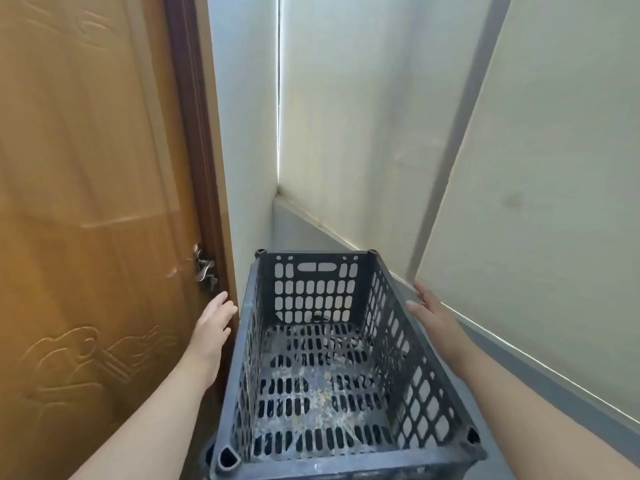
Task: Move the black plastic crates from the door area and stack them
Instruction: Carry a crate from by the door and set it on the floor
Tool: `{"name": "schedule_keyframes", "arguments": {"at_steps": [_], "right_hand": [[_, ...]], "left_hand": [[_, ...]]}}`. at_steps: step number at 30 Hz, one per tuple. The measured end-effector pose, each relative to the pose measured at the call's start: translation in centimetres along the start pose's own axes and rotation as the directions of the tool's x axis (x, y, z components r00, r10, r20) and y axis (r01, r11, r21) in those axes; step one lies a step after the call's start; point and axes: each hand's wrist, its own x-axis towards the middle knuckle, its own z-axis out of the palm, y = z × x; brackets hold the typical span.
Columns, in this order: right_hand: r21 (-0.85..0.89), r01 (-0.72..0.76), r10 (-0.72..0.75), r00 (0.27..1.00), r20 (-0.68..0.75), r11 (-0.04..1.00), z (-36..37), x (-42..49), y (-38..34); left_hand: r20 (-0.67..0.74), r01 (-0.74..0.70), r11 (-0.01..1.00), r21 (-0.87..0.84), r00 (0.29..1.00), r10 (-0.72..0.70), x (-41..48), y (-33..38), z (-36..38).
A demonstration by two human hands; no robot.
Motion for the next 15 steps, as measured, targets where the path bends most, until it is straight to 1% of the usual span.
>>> {"name": "schedule_keyframes", "arguments": {"at_steps": [2, 5, 8, 10, 14, 15], "right_hand": [[0.057, -0.054, 0.05, 0.997, 0.067, 0.997, -0.5, 0.5, 0.8], [0.125, -0.149, 0.127, 0.978, 0.166, 0.981, -1.0, 1.2, 1.8], [0.246, -0.197, 0.145, 0.966, 0.214, 0.949, -0.9, 2.0, 2.9], [0.294, -0.212, 0.151, 0.965, 0.216, 0.932, -0.4, 2.4, 3.6], [0.337, -0.249, 0.18, 0.958, 0.223, 0.908, 0.3, 2.9, 5.0], [0.351, -0.259, 0.189, 0.957, 0.222, 0.9, 0.3, 3.0, 5.2]], "left_hand": [[0.03, 0.027, 1.0, -0.004, 0.999, -0.027, 0.2, -0.3, 0.6], [0.113, 0.065, 0.995, 0.076, 0.991, -0.073, 0.0, -1.0, 0.8], [0.109, 0.027, 0.988, 0.149, 0.993, -0.044, -0.2, -1.3, 1.1], [0.066, 0.013, 0.99, 0.139, 0.998, -0.023, 0.1, -1.5, 1.3], [0.096, 0.087, 0.996, 0.033, 0.991, -0.089, 0.2, -1.4, 2.1], [0.064, 0.1, 0.995, 0.003, 0.993, -0.1, 0.1, -1.3, 2.1]]}}
